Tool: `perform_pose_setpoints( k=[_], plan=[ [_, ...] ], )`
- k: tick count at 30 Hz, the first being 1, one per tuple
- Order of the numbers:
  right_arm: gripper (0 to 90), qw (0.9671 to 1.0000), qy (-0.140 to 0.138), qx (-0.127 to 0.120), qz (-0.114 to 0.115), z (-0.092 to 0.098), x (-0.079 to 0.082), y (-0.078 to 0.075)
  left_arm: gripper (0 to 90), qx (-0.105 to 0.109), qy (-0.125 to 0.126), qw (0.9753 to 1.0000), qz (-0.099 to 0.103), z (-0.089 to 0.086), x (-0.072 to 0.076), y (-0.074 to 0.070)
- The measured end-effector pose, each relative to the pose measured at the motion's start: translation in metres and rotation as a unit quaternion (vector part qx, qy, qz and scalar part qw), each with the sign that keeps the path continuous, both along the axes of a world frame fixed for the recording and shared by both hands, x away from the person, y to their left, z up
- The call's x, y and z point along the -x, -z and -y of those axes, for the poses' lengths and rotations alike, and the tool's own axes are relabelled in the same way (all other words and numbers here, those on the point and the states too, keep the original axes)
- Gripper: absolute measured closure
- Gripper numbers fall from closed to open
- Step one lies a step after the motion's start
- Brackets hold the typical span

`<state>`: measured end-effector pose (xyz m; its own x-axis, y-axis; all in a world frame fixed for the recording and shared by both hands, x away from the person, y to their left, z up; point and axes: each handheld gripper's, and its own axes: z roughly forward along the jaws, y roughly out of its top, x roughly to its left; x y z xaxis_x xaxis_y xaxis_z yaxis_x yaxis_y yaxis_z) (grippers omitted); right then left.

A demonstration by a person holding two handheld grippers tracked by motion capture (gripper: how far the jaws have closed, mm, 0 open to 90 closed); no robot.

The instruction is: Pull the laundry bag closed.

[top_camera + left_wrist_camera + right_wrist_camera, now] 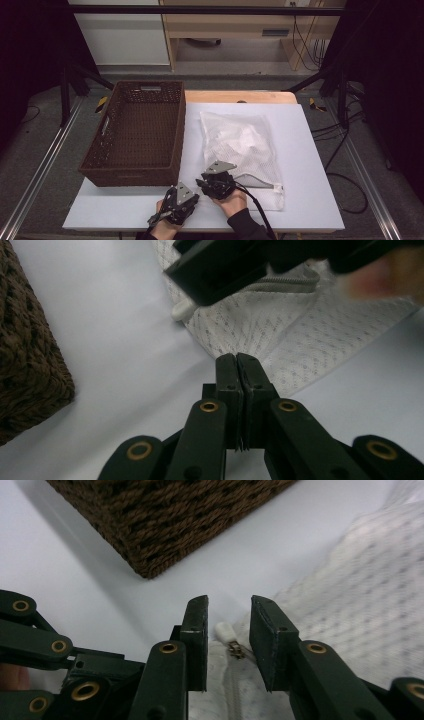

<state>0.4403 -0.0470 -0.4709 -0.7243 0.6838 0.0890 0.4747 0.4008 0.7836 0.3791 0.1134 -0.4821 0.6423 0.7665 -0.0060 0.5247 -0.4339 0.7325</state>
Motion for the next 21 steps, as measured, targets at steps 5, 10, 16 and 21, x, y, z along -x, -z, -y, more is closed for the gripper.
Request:
perform_pose_setpoints(
  k=[5, 10, 16, 21],
  plan=[
    [70.8, 0.9989, 0.0, 0.047, 0.003, -0.016, -0.003, 0.006, 87.3, -0.004, 0.0, 1.0, 0.005, -0.001, -0.001, -0.001],
    [78.0, 0.9968, 0.005, 0.079, -0.001, -0.024, -0.006, 0.008, 87.3, -0.003, -0.001, 1.0, 0.0, -0.001, -0.002, -0.001],
    [79.6, 0.9986, 0.017, 0.049, 0.0, -0.014, -0.005, -0.001, 87.2, 0.002, 0.001, 1.0, -0.005, 0.0, -0.001, -0.001],
    [78.6, 0.9992, 0.023, 0.032, -0.002, 0.0, -0.003, -0.009, 87.2, 0.002, 0.001, 1.0, -0.008, 0.0, -0.001, -0.001]
  ],
)
